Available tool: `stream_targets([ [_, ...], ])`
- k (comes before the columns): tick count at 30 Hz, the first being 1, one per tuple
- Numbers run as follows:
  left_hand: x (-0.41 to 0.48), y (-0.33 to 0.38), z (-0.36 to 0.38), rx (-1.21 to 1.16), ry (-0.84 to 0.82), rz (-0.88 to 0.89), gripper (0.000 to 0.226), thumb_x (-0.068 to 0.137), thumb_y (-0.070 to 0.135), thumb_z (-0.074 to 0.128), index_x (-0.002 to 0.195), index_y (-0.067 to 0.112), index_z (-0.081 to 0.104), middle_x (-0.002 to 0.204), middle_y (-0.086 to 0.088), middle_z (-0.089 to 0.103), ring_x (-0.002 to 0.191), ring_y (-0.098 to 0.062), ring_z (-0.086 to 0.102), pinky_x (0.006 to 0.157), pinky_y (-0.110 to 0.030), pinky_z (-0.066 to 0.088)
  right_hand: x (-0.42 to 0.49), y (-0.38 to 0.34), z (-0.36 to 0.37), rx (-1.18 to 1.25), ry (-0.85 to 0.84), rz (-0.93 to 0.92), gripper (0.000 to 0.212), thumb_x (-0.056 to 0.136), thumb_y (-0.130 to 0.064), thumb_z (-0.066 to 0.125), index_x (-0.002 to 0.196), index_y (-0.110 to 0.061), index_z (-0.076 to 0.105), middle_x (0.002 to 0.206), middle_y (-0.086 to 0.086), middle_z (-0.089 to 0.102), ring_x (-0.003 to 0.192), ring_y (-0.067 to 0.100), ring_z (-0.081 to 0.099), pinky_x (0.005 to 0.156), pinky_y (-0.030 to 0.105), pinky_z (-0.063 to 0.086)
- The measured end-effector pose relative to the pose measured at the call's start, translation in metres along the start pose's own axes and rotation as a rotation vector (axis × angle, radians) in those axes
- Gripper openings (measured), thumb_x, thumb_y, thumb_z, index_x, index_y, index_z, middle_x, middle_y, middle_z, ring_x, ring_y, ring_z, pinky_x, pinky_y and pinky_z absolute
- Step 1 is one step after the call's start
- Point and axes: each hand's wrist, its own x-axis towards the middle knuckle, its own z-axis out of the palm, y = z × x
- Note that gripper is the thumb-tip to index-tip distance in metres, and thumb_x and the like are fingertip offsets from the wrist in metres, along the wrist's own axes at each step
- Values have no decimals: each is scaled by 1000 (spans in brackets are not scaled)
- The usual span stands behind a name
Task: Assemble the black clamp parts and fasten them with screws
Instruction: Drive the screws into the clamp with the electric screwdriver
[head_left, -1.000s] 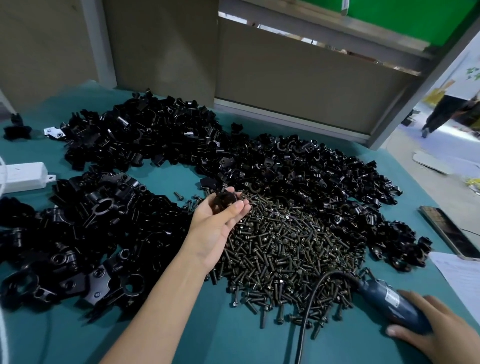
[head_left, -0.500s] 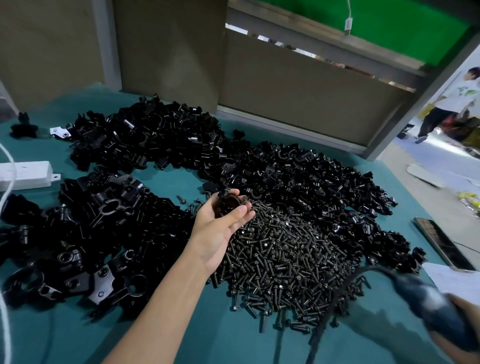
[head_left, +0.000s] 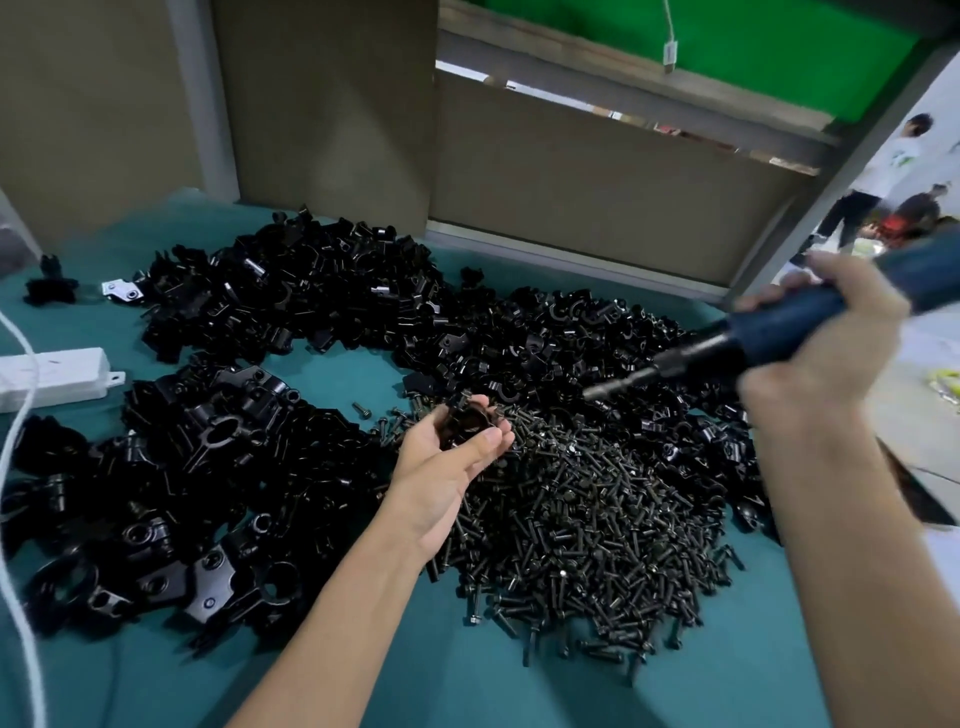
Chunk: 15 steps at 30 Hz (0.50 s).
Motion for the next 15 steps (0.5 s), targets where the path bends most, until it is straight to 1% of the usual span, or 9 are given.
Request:
stream_targets([
  [1, 0, 0, 0, -2, 3, -6, 42, 88, -14, 60, 128, -3, 53, 98, -10, 73, 94, -22, 73, 89, -30, 59, 4, 11, 17, 43, 55, 73, 14, 82, -1, 59, 76, -11, 52, 60, 0, 52, 47, 12, 48, 50, 21, 43],
  [2, 0, 0, 1, -5, 4, -11, 45, 87, -14, 61, 130, -2, 52, 100, -11, 73, 95, -23, 73, 90, -30, 59, -5, 19, 45, -41, 50, 167, 15, 82, 0, 59, 74, -10, 51, 59, 0, 52, 47, 12, 48, 50, 22, 44],
  [3, 0, 1, 1, -9, 2, -11, 47, 85, -12, 64, 129, 1, 54, 100, -11, 73, 95, -23, 73, 90, -30, 59, -10, 29, 60, -88, 22, 204, 14, 81, 1, 59, 75, -9, 51, 59, 1, 53, 47, 13, 48, 49, 22, 44],
  [4, -1, 2, 1, -11, -7, -7, 49, 80, -9, 68, 127, 5, 56, 100, -12, 73, 95, -23, 73, 88, -30, 59, -13, 39, 68, -117, -10, 217, 13, 81, 2, 60, 81, -7, 51, 59, 2, 53, 47, 13, 48, 49, 23, 44],
  [5, -1, 2, 2, -10, -20, 1, 51, 75, -5, 71, 123, 9, 60, 98, -12, 73, 94, -24, 73, 85, -29, 60, -12, 49, 72, -136, -25, 230, 16, 80, 3, 61, 89, -6, 50, 60, 3, 53, 47, 14, 48, 50, 25, 45],
  [7, -2, 3, 3, -11, -43, 13, 53, 67, -2, 75, 116, 16, 63, 95, -12, 74, 94, -25, 73, 81, -26, 59, -14, 57, 79, -192, -29, 243, 30, 78, 5, 62, 102, -4, 47, 61, 5, 53, 47, 15, 49, 50, 27, 45],
  [8, -3, 3, 3, -13, -49, 16, 53, 65, -1, 76, 113, 16, 64, 95, -13, 74, 94, -25, 73, 80, -26, 59, -15, 61, 82, -208, -40, 243, 32, 77, 6, 62, 103, -4, 46, 61, 5, 53, 47, 16, 48, 49, 28, 45],
  [12, -2, 4, 3, -18, -48, 7, 52, 62, -3, 78, 109, 13, 61, 95, -15, 72, 94, -27, 73, 78, -26, 59, -17, 74, 85, -240, -79, 234, 26, 76, 6, 62, 93, -5, 45, 56, 5, 52, 44, 17, 48, 49, 28, 45],
  [15, -1, 4, 3, -9, -59, 4, 54, 62, -3, 77, 111, 12, 59, 94, -14, 73, 93, -26, 73, 79, -26, 59, -16, 79, 82, -241, -87, 251, 28, 75, 5, 63, 93, -7, 45, 56, 5, 53, 44, 18, 48, 50, 29, 46],
])
